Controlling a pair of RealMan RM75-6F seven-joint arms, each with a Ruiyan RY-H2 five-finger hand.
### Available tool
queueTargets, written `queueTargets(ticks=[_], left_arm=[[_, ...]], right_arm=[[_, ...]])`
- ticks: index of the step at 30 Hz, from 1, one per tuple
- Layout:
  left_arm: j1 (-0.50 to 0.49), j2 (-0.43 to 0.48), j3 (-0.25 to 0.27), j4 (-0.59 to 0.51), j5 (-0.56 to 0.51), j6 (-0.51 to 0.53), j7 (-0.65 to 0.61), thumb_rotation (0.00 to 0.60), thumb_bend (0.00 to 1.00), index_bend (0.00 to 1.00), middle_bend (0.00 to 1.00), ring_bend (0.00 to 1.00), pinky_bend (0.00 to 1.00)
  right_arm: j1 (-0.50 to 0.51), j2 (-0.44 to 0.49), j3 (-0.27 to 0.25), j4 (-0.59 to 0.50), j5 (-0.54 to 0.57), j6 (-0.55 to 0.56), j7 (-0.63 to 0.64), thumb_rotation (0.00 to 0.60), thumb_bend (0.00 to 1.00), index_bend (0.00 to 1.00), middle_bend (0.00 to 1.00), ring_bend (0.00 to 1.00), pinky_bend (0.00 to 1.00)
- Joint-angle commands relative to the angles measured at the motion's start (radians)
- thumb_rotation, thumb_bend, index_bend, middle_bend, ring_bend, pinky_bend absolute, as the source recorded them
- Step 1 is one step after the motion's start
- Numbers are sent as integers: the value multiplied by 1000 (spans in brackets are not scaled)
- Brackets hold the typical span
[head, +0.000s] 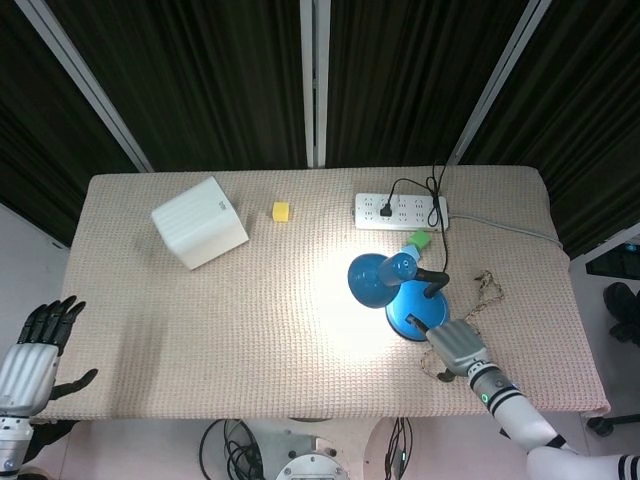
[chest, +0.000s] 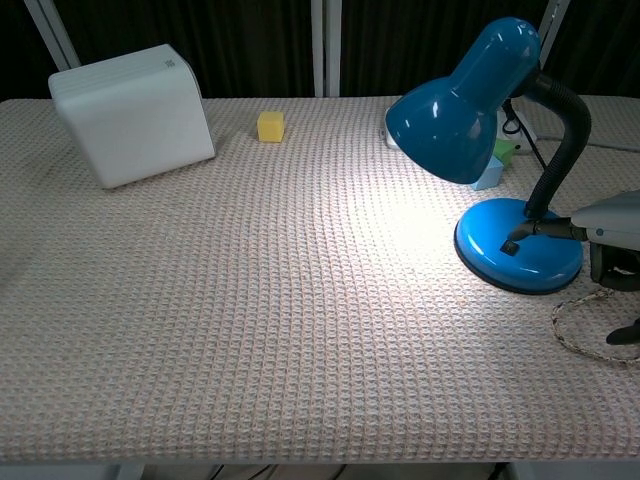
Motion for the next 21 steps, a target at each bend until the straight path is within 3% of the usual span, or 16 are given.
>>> queueTargets(ticks=[1,21], left_arm=[[2,1,0,4,1,3,-9,600,147,47,0,0,0],[1,-4,0,28,-5,-5,-40,600,146,47,0,0,0]], right_arm=[[36,-18,-14,1,56,10,-17,600,84,0,906,915,896],[123,-42,-89,19,152,81,-3,600,140,0,905,915,896]])
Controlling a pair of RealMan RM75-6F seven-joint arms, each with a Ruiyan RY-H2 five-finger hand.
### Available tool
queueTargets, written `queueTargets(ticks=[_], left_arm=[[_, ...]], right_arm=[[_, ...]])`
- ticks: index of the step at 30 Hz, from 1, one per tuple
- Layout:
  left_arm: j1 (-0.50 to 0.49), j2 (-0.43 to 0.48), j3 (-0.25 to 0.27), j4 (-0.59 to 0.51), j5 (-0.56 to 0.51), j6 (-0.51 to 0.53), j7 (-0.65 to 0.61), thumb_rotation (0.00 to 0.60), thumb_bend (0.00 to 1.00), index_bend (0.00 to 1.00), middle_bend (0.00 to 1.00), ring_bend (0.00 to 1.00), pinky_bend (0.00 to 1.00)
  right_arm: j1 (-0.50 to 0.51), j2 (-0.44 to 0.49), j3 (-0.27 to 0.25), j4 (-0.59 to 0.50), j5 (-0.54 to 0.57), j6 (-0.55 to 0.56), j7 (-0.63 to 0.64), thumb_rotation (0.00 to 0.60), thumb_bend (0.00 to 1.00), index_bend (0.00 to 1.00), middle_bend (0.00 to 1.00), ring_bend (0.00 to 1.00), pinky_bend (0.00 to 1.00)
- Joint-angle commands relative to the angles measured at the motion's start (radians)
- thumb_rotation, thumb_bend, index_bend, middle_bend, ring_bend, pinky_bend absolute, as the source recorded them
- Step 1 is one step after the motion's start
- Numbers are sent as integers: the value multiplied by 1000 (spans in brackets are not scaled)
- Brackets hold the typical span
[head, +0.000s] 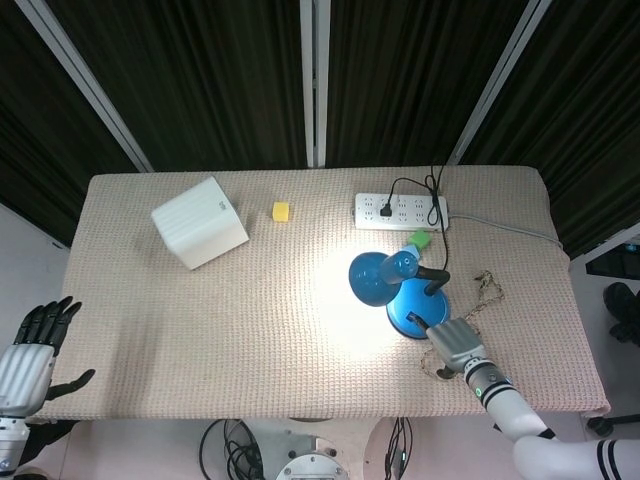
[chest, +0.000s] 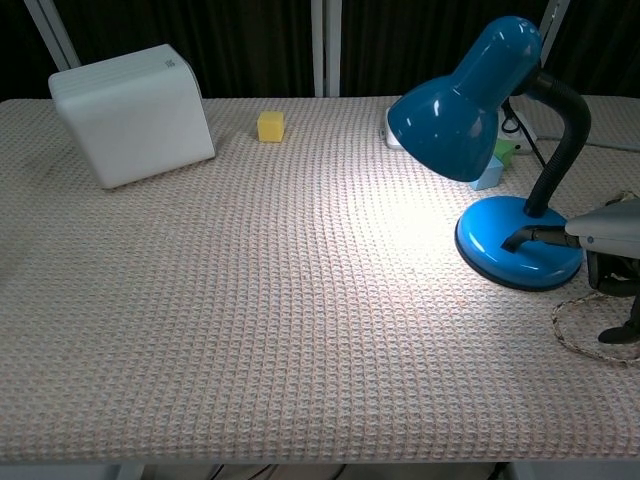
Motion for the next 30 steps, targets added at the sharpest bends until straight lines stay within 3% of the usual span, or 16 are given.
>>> queueTargets(ticks=[1,14,18,25,30], left_arm=[[0,0,0,1,0,0,-1,600,146,47,0,0,0],[1,0,1,3,-1,-1,-1,600,146,47,0,0,0],[2,0,1,2,0,0,-1,600,146,47,0,0,0],[2,2,1,-3,1,0,3,600,146,47,0,0,0],[0,3,1,-9,4,-1,11,600,147,47,0,0,0]], right_arm=[[5,-1,-5,1,1,5,7,600,141,0,905,915,896],[32,-7,-36,19,17,-3,45,600,143,0,906,915,896],[25,6,-34,-2,-32,23,66,600,144,0,906,915,896],[-93,115,-83,-125,-335,200,143,600,142,0,906,915,896],[-296,215,-189,-76,-733,426,378,600,131,0,906,916,896]])
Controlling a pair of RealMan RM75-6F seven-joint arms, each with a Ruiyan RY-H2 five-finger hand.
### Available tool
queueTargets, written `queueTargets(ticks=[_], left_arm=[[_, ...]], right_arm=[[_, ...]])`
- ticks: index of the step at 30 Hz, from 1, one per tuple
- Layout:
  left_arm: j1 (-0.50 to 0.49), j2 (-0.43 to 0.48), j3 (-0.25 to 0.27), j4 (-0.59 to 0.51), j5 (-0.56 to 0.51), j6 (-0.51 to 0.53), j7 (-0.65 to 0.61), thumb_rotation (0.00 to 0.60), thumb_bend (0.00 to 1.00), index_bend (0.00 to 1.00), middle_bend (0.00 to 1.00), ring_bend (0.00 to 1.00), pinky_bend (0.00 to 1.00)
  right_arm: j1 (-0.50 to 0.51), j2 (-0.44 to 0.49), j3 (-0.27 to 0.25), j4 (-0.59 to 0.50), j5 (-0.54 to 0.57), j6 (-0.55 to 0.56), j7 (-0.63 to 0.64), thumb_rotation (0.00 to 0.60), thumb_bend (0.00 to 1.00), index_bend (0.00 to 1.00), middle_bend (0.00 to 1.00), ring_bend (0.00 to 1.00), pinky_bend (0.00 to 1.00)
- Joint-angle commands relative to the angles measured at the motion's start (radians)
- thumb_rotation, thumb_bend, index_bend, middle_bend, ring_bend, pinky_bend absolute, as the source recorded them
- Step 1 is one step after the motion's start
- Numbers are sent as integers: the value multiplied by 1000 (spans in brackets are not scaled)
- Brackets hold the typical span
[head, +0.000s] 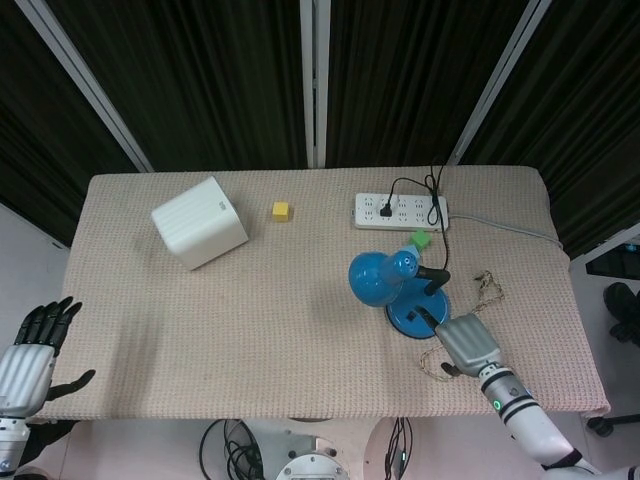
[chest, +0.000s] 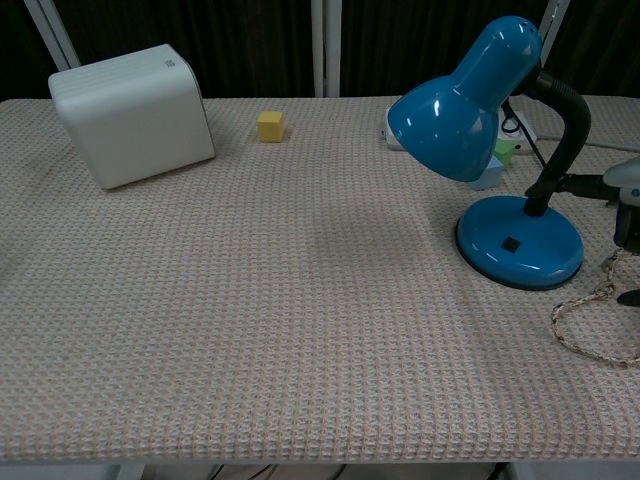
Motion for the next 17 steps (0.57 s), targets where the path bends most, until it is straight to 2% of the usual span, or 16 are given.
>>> queueTargets(ticks=[1,4,8,9,10,11,13,15,17], left_arm=[[-2,0,1,-4,2,-2,6,600,146,47,0,0,0],[-4,-1,1,-10,6,-4,16,600,146,47,0,0,0],[-7,-2,2,-25,13,-5,34,600,147,47,0,0,0],[-7,-2,2,-31,16,-4,42,600,147,47,0,0,0],[-7,-1,2,-36,19,-3,49,600,146,47,0,0,0],[-8,1,2,-43,20,-2,59,600,146,47,0,0,0],[-8,3,0,-51,20,-1,79,600,146,47,0,0,0],[-8,5,-3,-56,19,0,106,600,146,47,0,0,0],[-7,4,-6,-55,18,6,136,600,146,46,0,0,0]], right_arm=[[-236,124,-117,42,-402,278,271,600,125,0,906,916,896],[-350,155,-126,160,-461,434,415,600,102,0,908,917,896],[-468,133,-72,326,-424,594,490,600,98,1,875,881,869],[-499,114,-52,371,-405,630,489,600,91,3,815,812,785],[-519,101,-38,398,-382,645,484,600,84,4,703,674,615],[-541,90,-25,417,-334,640,459,600,78,4,557,506,426],[-560,89,-9,407,-246,603,396,600,62,1,180,130,81],[-566,81,16,400,-203,578,372,600,51,0,7,1,0],[-572,64,34,427,-216,572,409,600,49,0,0,0,0]])
